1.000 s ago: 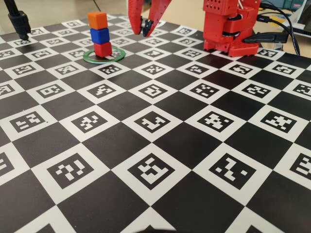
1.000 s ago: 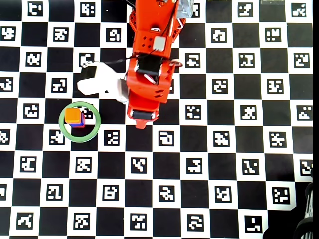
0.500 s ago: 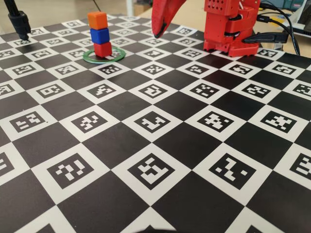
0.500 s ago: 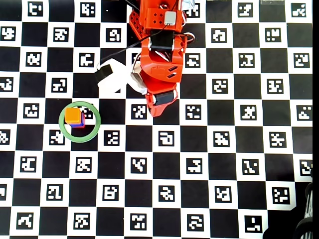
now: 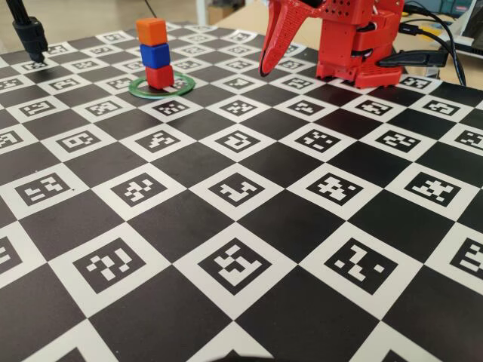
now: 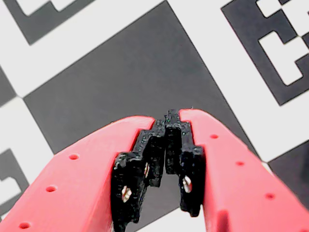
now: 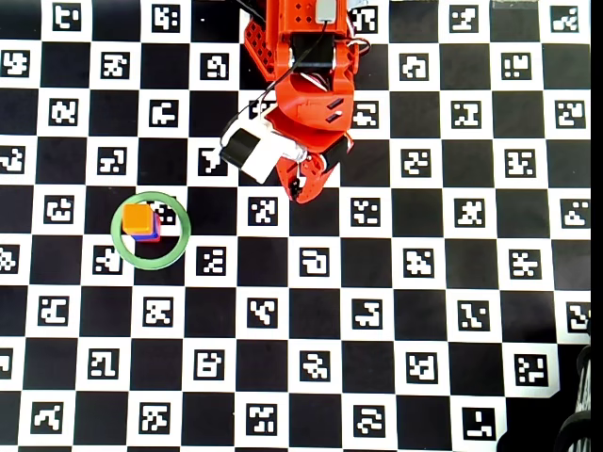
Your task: Grab the red cube then put it in the green circle then put the blue cube on top and finally the orange cube on top
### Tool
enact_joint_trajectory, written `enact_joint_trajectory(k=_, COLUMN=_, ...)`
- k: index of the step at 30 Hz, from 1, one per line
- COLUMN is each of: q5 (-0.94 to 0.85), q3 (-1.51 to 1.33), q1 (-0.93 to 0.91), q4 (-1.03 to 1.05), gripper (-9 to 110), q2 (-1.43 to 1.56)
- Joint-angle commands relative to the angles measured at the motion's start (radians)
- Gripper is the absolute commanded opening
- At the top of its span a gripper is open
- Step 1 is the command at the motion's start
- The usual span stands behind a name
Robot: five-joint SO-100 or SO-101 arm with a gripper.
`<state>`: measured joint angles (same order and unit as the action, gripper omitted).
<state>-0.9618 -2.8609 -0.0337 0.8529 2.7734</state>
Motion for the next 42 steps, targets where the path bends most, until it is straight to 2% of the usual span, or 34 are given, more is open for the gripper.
enact_joint_trajectory(k=1, q5=-0.031, q3=-0.006, q1=0.002, q4=0.006, gripper=-6, q2=0.072)
enact_joint_trajectory(k=24, q5=-0.169, q3=-0.276, q1=0.026, q4=0.195, gripper=-6, q2=0.388)
enact_joint_trajectory(k=35, q5=-0.210, q3=-0.304, q1=-0.002, q4=0.255, gripper=-6, q2=0.454)
enact_joint_trajectory(k=42, q5=-0.298, q3=-0.319, q1=0.006, q4=0.301, gripper=-6, q2=0.485)
